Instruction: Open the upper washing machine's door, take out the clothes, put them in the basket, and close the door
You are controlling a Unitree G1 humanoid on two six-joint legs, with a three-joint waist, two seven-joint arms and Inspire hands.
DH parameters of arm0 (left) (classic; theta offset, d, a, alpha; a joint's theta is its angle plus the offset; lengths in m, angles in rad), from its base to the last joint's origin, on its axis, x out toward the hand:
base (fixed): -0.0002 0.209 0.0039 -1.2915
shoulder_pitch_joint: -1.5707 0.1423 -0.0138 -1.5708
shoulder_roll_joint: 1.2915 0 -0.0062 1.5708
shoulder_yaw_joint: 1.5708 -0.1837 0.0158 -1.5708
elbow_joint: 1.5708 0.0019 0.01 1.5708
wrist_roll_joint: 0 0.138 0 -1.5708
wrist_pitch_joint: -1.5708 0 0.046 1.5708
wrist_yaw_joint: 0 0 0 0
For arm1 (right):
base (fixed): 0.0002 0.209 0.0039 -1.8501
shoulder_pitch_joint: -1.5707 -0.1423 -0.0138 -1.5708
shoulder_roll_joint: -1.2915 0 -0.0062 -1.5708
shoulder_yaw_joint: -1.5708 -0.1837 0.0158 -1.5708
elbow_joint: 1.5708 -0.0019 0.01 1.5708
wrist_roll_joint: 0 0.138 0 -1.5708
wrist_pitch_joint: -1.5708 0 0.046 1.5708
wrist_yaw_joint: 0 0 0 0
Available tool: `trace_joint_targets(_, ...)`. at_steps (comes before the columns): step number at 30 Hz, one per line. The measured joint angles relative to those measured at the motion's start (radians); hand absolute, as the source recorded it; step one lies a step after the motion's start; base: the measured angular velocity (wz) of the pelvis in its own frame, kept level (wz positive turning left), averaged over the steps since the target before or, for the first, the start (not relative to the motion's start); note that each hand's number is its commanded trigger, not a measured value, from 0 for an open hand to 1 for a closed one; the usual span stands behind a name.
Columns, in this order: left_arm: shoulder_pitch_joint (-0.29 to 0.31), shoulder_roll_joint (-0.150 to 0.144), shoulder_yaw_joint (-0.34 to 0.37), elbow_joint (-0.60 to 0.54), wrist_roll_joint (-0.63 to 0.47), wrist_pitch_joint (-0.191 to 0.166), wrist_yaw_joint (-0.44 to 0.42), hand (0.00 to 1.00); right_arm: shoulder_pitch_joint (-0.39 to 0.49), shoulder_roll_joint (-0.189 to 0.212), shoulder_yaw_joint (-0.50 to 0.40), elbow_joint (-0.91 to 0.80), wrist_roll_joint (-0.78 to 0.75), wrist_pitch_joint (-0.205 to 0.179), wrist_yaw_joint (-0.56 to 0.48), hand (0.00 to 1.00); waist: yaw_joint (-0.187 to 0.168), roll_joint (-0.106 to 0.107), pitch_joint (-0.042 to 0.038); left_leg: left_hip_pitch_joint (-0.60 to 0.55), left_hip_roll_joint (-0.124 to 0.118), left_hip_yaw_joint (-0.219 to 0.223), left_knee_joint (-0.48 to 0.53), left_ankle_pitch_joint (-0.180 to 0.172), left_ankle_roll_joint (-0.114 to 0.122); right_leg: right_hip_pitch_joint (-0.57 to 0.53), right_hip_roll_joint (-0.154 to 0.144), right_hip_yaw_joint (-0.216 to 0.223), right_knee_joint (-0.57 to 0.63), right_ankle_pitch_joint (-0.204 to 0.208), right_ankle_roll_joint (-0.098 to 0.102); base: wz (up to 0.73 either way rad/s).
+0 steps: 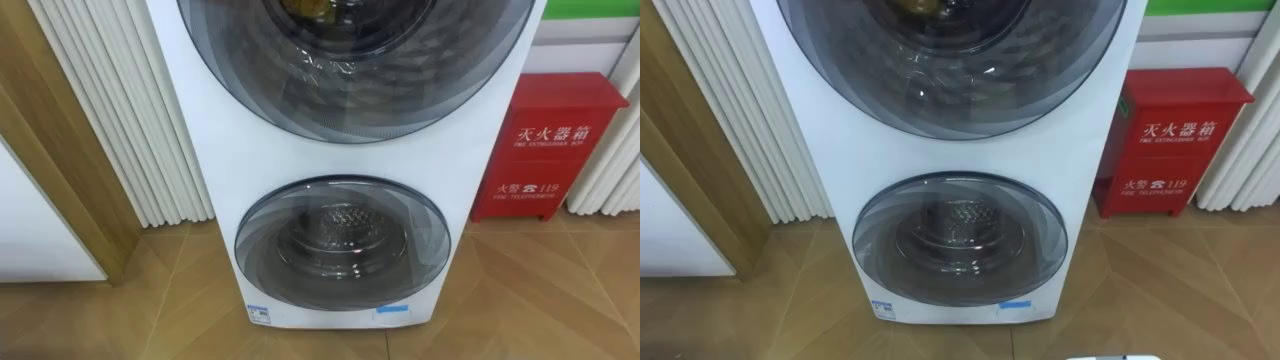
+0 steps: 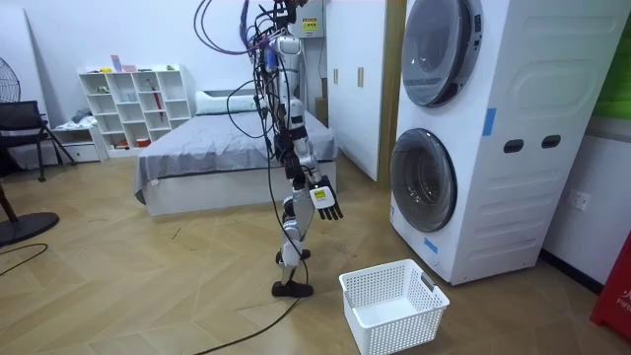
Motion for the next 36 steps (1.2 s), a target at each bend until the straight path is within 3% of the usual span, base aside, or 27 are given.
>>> trace_joint_targets(12,-0.007,-0.001,-0.002,0.023,-0.003,0.000,-0.006,0.00,0.001,0.000,0.001,0.006,0.005,0.001,0.003,0.00,0.001,0.000,-0.0005,0.004,0.000,-0.001,0.001,0.000,0.000,0.005,0.000,-0.002,0.002,0.000,0.000,0.00)
trace_joint_targets(16,-0.008,0.001,-0.021,0.021,-0.052,0.000,-0.018,0.00,0.000,-0.001,0.000,0.005,0.042,0.001,-0.001,0.00,-0.001,0.000,-0.0003,0.002,0.000,-0.003,0.002,0.000,0.000,0.004,0.000,-0.005,0.000,0.000,0.000,0.00)
trace_joint_targets(21,-0.008,0.003,-0.017,0.020,-0.060,-0.005,-0.044,0.00,-0.021,-0.001,-0.049,0.001,0.064,0.000,-0.004,0.00,-0.002,0.001,0.0000,0.002,-0.001,-0.002,0.002,0.000,0.000,0.004,0.000,-0.002,-0.002,0.000,0.000,0.00)
trace_joint_targets(26,-0.009,0.003,0.022,0.020,-0.059,-0.006,-0.073,0.00,-0.054,-0.009,-0.130,-0.132,0.081,-0.002,-0.049,0.00,-0.002,-0.001,0.0005,0.001,-0.001,0.001,0.003,0.000,0.000,0.001,0.000,0.001,-0.001,0.000,0.000,-0.01)
trace_joint_targets(29,-0.011,0.003,0.040,0.016,-0.057,-0.006,-0.078,0.00,-0.077,-0.020,-0.164,-0.298,0.097,-0.008,-0.084,0.00,-0.004,-0.005,0.0009,0.002,-0.001,0.001,0.003,0.000,0.000,-0.001,0.000,0.003,0.000,0.000,0.000,0.00)
trace_joint_targets(36,-0.001,0.008,0.090,0.011,0.018,0.010,-0.089,0.00,-0.197,-0.069,-0.229,-0.561,0.104,-0.024,-0.186,0.00,-0.001,-0.035,0.0043,0.002,-0.002,-0.001,0.003,0.000,0.000,0.001,0.000,0.002,0.000,0.000,0.000,0.00)
